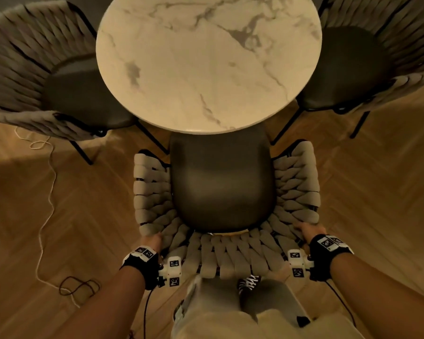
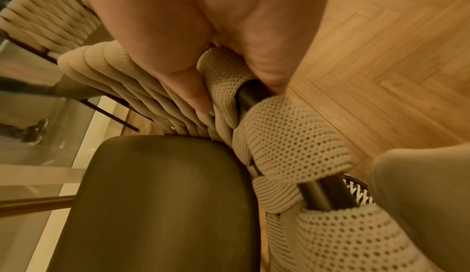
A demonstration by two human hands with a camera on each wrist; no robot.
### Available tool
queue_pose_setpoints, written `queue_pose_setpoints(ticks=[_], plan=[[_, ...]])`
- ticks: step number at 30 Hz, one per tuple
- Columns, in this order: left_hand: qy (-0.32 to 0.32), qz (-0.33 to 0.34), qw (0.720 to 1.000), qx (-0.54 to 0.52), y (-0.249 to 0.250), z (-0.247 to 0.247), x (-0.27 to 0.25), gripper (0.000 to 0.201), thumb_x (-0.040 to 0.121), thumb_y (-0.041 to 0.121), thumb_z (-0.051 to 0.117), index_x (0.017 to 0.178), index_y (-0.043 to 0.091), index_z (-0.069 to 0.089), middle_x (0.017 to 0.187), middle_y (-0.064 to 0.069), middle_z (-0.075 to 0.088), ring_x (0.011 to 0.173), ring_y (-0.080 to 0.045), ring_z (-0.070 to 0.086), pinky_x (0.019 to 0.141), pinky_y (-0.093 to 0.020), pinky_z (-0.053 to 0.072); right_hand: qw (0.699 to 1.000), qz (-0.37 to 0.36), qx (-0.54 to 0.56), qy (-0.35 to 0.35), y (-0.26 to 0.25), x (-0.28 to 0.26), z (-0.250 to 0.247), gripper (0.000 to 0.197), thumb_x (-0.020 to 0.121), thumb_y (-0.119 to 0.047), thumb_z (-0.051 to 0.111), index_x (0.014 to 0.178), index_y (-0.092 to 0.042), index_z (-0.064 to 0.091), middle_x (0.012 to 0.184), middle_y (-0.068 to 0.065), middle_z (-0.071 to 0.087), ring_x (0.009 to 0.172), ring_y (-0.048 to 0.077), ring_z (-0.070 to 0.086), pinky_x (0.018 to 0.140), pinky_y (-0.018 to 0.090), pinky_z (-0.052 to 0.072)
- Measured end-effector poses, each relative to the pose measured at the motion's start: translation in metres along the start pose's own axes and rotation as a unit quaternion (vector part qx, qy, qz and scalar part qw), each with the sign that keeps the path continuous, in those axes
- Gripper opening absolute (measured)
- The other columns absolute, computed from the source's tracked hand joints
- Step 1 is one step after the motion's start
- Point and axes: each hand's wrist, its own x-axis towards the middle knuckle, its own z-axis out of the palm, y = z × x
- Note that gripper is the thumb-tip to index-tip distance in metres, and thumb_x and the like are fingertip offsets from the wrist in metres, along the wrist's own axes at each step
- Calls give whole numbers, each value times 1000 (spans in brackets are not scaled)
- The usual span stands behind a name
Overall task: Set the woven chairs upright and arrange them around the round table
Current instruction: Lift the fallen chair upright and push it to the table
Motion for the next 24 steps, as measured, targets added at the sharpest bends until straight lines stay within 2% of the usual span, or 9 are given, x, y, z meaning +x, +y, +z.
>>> queue_pose_setpoints(ticks=[3,5,10,13,15,18,20,22,24], plan=[[6,24,999,41,29,-7,-8,43,99,29,49,132,3,54,134,-23,57,119,-38,57,85,-39,46,999,2,28,-15,-18,24,15,30,78,-12,77,105,-8,65,106,20,69,95,41,66,87,60,55],[35,48,997,45,47,-13,-3,39,100,26,47,130,1,56,129,-23,59,115,-38,57,82,-37,42,1000,-9,-4,-26,-32,32,28,38,80,-16,76,112,-1,63,107,18,69,96,38,66,90,52,55],[16,59,998,30,49,-21,4,33,95,28,54,119,6,63,122,-19,64,105,-34,61,86,-38,50,999,-2,-51,9,-45,13,34,48,82,-20,76,122,0,59,110,23,67,86,36,64,59,35,50],[21,51,998,-24,37,-21,20,35,72,45,61,96,20,65,110,-13,69,99,-37,65,93,-52,54,997,-4,-69,14,-45,13,32,53,80,-20,78,124,2,59,104,20,66,86,36,64,73,43,56],[22,37,999,-4,35,-22,23,41,76,46,59,103,16,65,112,-16,68,100,-38,64,93,-52,53,996,-3,-92,13,-48,9,32,51,83,-18,76,124,5,57,107,23,65,88,37,60,80,45,53],[38,6,999,8,40,-13,7,34,92,36,52,110,9,62,117,-22,64,106,-39,61,96,-49,51,995,-14,-94,-1,-53,5,27,47,86,-15,74,125,6,57,108,22,63,80,33,59,68,39,52],[19,-2,999,-32,47,-4,-16,29,96,27,53,113,4,61,108,-19,65,102,-38,62,94,-48,52,993,-21,-119,6,-62,6,21,50,86,-17,74,127,5,56,102,17,61,75,31,58,59,35,50],[19,7,997,-68,53,3,-24,21,97,24,54,108,6,59,101,-14,63,96,-34,60,90,-44,51,992,-38,-117,25,-73,2,18,51,85,-19,74,127,4,57,100,17,61,71,31,58,61,35,50],[4,20,997,-71,54,1,-16,30,92,31,57,109,7,60,105,-14,64,97,-33,62,91,-46,52,995,-53,-82,31,-73,-3,20,48,86,-20,73,125,3,59,99,17,61,79,33,59,70,39,50]])
